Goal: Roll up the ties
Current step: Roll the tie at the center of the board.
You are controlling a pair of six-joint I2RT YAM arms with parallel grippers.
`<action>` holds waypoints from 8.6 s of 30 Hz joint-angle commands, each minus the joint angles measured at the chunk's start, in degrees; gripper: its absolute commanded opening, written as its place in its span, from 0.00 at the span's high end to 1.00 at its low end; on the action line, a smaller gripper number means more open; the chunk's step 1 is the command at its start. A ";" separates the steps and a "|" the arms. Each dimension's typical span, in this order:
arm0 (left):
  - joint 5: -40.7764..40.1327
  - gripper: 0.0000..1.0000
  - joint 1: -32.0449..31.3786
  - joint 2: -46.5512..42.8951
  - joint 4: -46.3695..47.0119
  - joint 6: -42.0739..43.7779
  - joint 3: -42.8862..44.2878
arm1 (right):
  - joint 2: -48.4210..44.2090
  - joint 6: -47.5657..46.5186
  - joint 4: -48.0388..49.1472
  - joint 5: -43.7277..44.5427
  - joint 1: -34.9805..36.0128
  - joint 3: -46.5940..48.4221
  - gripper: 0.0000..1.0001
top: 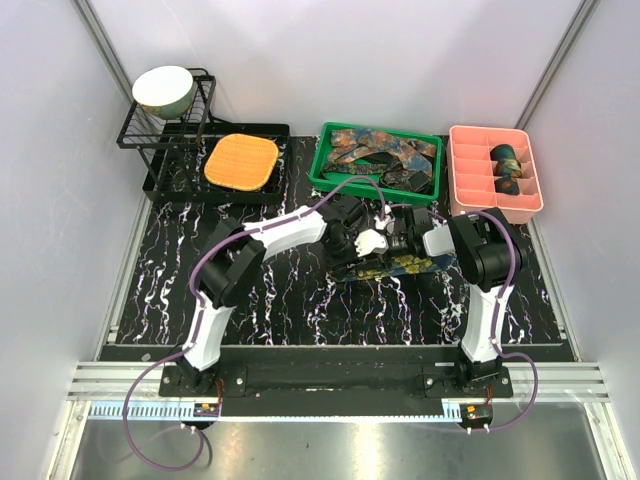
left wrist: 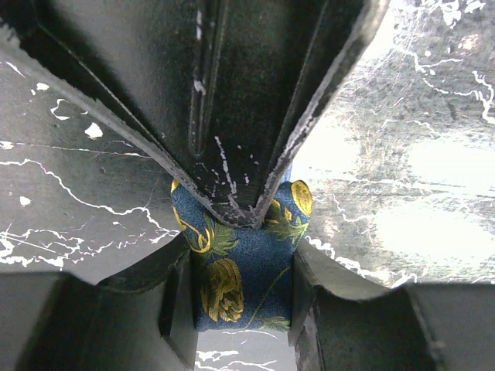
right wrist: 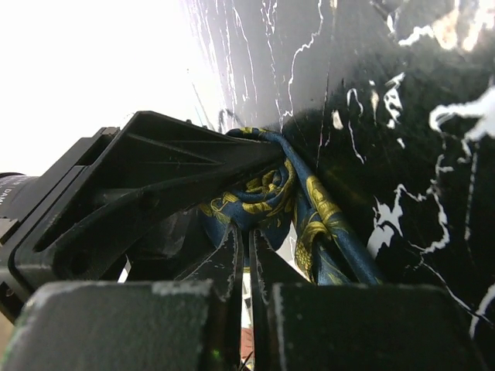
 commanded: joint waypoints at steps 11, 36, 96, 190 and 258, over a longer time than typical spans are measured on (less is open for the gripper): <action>11.24 0.39 4.78 -1.87 13.42 -5.42 -9.59 | -0.32 -18.20 -26.04 16.69 0.82 5.29 1.00; 28.22 0.56 9.09 -6.27 64.72 -15.20 -35.46 | 2.67 -21.28 -33.60 26.01 1.08 9.86 1.00; 15.54 0.39 3.46 -3.71 28.53 -6.04 -15.67 | -1.20 -28.13 -47.84 24.68 -3.58 12.23 1.00; -4.98 1.00 0.83 -1.36 12.76 2.32 -8.83 | 9.53 -34.63 -63.57 32.95 -7.53 26.56 0.94; -6.42 1.00 -0.23 4.72 7.13 -0.59 -2.85 | -3.30 -16.01 -32.55 6.31 -2.35 7.14 0.27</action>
